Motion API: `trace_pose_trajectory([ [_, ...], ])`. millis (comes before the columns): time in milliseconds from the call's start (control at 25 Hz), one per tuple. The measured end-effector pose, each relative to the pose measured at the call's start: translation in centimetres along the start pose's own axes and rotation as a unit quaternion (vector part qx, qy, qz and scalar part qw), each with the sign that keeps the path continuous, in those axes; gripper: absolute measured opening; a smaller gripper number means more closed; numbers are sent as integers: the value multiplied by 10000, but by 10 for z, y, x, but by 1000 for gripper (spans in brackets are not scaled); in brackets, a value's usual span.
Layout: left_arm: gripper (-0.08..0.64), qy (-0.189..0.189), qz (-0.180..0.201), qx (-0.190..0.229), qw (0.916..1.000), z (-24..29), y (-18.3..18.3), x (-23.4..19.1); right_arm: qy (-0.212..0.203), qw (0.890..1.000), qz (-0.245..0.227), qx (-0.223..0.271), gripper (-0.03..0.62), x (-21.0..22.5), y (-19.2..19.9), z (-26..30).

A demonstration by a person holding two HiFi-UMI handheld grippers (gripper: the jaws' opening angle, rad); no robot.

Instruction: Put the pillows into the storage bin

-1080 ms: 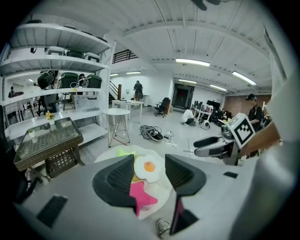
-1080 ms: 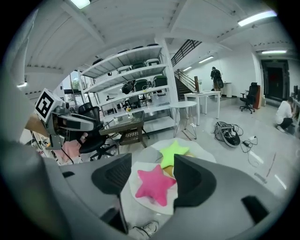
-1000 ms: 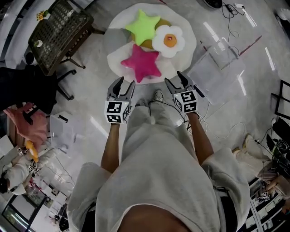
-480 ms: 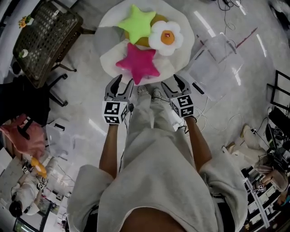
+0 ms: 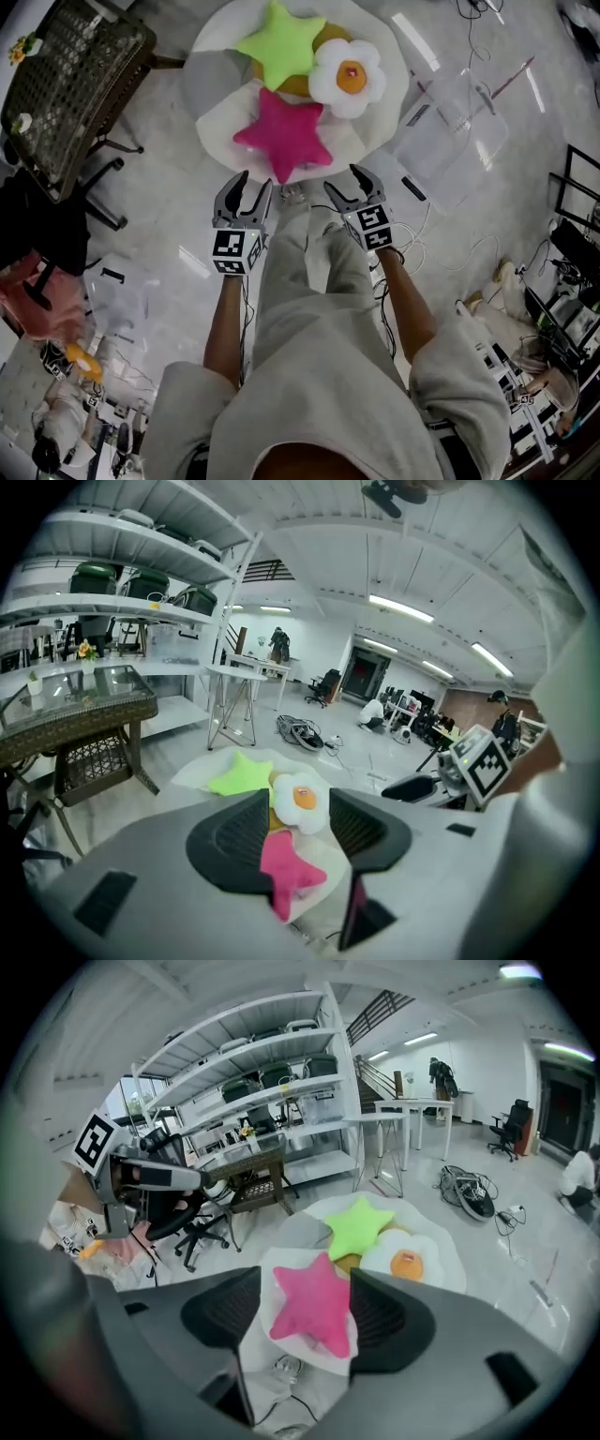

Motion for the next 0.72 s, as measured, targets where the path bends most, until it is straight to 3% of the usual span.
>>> trace_pose_trajectory([
  [200, 198, -27, -91, -79, 9999, 27, 29, -9, -74, 9998, -15, -200, 318, 18, 40, 48],
  [440, 198, -164, -86, -89, 9998, 70, 65, -9, -464, 9984, -46, -323, 419, 39, 88, 105],
  [720, 198, -540, -389, -108, 9977, 106, 114, 0, -905, 9917, -263, -871, 454, 71, 153, 194],
])
Point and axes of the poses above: the fingertips, and each gripper's own axes: z forward along the fingers, x to its right, y out of its underside, the point moved 10 cm from there along -z, backward along the fingers, and after that the axes turned 3 degrees about -y, right-handed, at the moved point
